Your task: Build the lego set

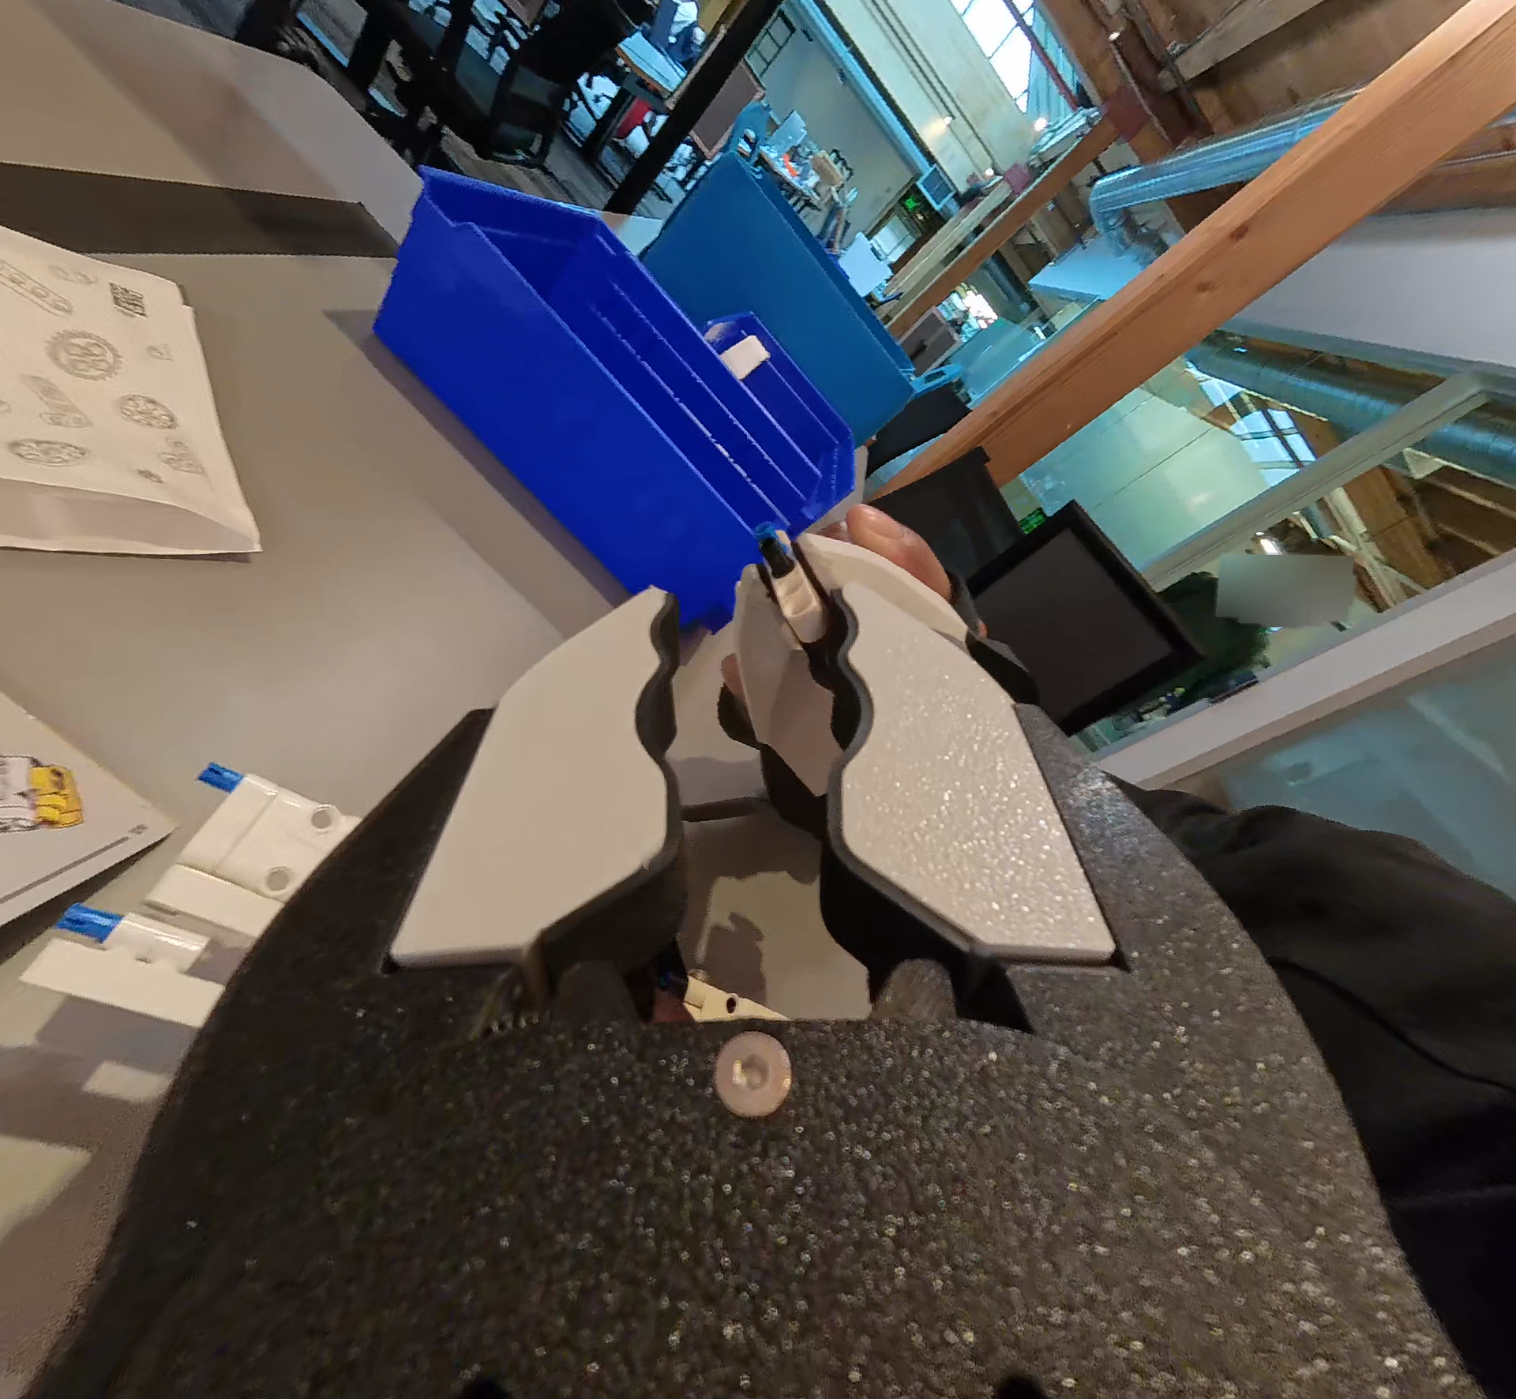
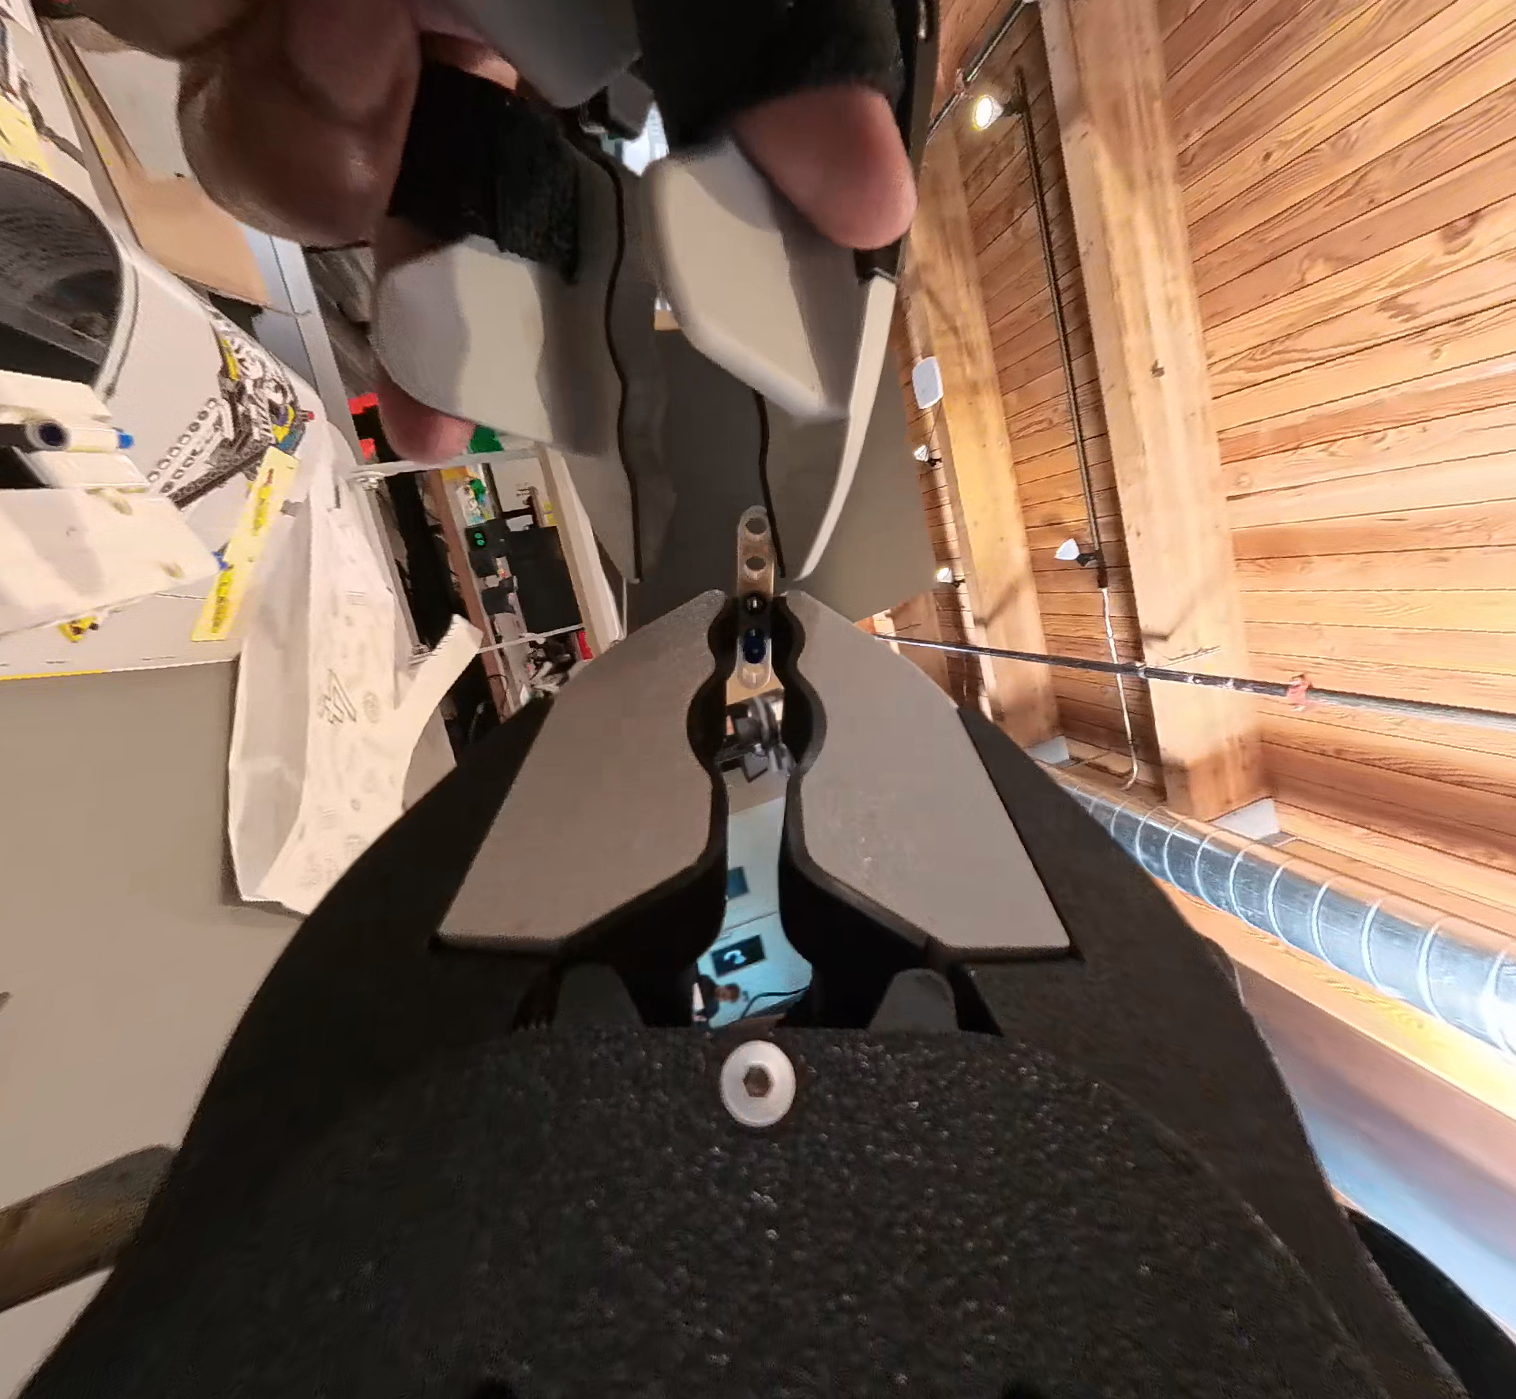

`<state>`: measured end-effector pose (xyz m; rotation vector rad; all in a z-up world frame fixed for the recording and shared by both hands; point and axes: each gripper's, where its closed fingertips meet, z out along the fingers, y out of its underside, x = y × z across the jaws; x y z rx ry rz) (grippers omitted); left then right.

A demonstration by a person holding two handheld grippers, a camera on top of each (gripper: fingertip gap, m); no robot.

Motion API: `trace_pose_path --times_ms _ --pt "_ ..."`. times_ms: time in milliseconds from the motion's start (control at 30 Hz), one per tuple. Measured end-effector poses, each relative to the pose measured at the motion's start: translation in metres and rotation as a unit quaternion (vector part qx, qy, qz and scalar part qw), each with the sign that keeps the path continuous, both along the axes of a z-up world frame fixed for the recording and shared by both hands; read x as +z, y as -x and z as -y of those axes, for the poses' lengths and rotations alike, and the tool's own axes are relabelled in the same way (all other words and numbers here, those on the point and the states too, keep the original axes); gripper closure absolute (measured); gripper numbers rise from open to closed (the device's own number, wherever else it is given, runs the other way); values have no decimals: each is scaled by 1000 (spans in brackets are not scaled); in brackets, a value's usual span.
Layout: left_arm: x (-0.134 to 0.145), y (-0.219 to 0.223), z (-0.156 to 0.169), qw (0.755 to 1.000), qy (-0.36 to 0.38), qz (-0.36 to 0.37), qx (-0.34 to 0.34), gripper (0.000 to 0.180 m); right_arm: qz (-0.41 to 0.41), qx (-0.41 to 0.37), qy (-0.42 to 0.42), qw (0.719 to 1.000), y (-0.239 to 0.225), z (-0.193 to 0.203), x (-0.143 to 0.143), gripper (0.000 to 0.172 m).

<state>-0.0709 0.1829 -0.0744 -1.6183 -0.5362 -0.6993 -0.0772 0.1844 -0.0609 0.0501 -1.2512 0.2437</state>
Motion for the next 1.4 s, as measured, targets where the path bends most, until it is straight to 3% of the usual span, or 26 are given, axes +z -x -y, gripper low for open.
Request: trace_pose_path --times_ms 100,233,700,867,967,1067,1200,1267,1400 --pt "1 -6 -1 1000 -4 4 -13 150 -10 -7 -7 1000 1 0 1 165" --pt "4 -6 0 1000 -21 -1 -11 170 -11 -6 -15 1000 2 1 -2 165" --pt "17 6 4 995 -94 -12 11 172 -3 16 25 1000 2 -1 -1 156" --pt "17 18 13 986 -101 -134 18 173 111 73 123 984 7 -4 -8 152" --pt "16 25 21 968 -99 -231 12 173 228 134 222 938 9 -2 -10 147" --pt "13 27 29 941 -98 -325 1 173 373 184 285 863 7 3 -19 144" --pt "6 20 34 881 -105 -462 -10 173 482 216 312 790 1 9 -21 140" --pt "-2 19 34 845 -90 -527 -11 173 506 218 298 780 0 13 -19 138" --pt "-12 15 34 790 -67 -610 -16 173 536 196 231 788 0 22 -22 142"
